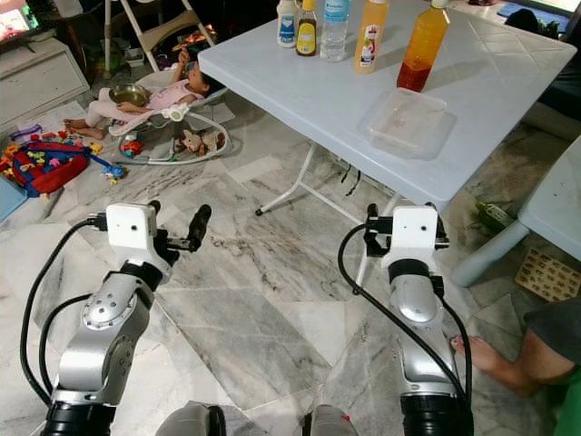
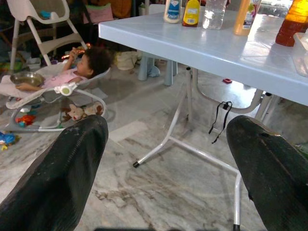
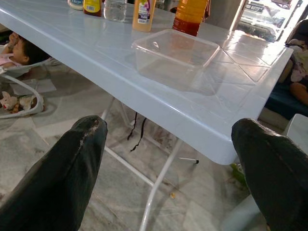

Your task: Restocking fridge

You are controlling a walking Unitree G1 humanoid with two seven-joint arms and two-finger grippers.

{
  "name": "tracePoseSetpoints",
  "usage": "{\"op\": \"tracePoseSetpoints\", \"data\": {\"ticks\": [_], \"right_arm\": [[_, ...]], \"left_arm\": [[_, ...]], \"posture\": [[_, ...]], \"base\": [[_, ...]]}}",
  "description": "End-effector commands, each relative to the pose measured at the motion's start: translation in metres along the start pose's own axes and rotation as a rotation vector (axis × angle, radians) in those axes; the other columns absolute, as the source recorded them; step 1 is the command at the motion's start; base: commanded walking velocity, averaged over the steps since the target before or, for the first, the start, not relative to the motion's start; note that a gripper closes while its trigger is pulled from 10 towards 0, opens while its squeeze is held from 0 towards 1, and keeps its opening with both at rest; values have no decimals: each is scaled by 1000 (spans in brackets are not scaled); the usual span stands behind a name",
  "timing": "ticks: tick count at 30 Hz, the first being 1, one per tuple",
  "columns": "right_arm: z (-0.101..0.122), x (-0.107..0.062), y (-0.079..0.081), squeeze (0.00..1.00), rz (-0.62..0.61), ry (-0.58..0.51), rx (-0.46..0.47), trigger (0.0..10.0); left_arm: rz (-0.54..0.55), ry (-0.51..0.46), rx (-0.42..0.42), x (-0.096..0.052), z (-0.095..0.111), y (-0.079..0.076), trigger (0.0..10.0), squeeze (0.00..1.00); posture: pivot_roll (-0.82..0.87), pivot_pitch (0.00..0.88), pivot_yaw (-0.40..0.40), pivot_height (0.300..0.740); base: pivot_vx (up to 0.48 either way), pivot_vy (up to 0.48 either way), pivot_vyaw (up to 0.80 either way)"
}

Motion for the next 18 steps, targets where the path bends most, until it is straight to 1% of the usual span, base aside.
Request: {"op": "tracePoseSetpoints", "data": {"ticks": [1,18], "right_arm": [[22,-4,15,0,109,4,114,10000],[22,-4,15,0,109,4,114,10000]], "left_arm": [[59,13,23,-3,-3,9,10000,0],[59,13,23,-3,-3,9,10000,0]], "posture": [[-62,110,44,740],[-62,110,44,740]], "base": [[0,0,0],[0,0,0]]}}
Point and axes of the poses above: a point about 5 cm out from each wrist's last joint towards the gripper, its own x axis pointing out of the wrist towards the gripper, its own z axis along the axis of the wrist's last joint, y = z × x, the point moved 4 cm from there along x, pointing out of the wrist towards the gripper, and after that the axes turned 1 degree about x, right-handed, at the moved point
